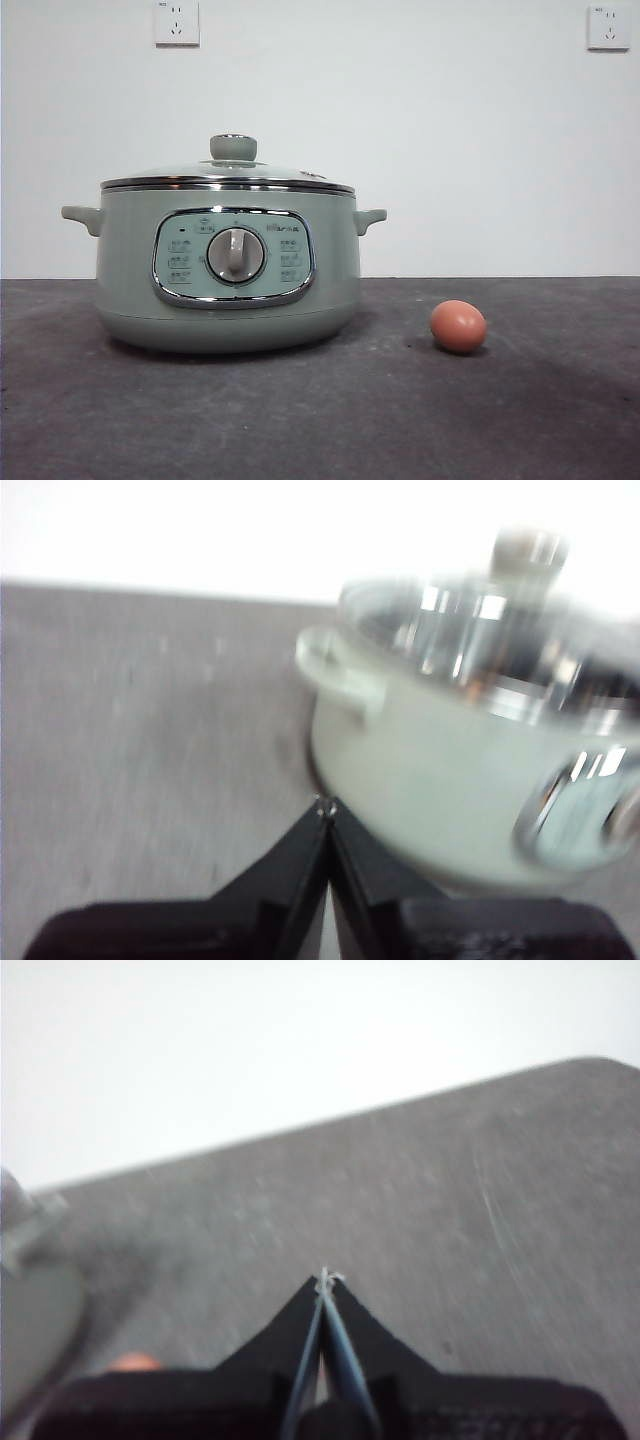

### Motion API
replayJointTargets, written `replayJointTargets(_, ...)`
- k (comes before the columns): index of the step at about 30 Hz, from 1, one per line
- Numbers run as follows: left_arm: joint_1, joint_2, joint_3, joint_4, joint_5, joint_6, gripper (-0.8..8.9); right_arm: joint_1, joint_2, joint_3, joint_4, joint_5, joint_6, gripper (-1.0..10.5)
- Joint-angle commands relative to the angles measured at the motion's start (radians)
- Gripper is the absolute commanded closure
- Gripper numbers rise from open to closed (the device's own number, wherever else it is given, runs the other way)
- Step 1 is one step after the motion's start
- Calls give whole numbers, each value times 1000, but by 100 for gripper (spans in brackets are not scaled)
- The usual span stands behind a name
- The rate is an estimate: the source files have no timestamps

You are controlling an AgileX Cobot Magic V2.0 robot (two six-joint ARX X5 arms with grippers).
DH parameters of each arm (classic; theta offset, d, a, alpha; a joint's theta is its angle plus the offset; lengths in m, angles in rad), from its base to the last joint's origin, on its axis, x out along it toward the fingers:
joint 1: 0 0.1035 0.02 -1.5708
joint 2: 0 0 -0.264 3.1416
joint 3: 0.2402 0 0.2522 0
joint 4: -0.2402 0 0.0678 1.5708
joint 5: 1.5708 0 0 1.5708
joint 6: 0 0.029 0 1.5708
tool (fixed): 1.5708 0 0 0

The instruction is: Pick up the egg,open the lid,put the egg in the pot,close the lid

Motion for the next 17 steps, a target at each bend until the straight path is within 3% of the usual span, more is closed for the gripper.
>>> replayJointTargets(1, 3, 14, 61, 1, 23, -52, 820, 0, 18, 58, 14, -14, 45, 956)
replayJointTargets(10, 3, 141, 352, -205, 56, -47, 820, 0, 206, 353, -97, -121, 51, 956)
replayJointTargets(17, 3, 280, 587, -361, 163, -27, 820, 0, 427, 676, -358, -259, -71, 956)
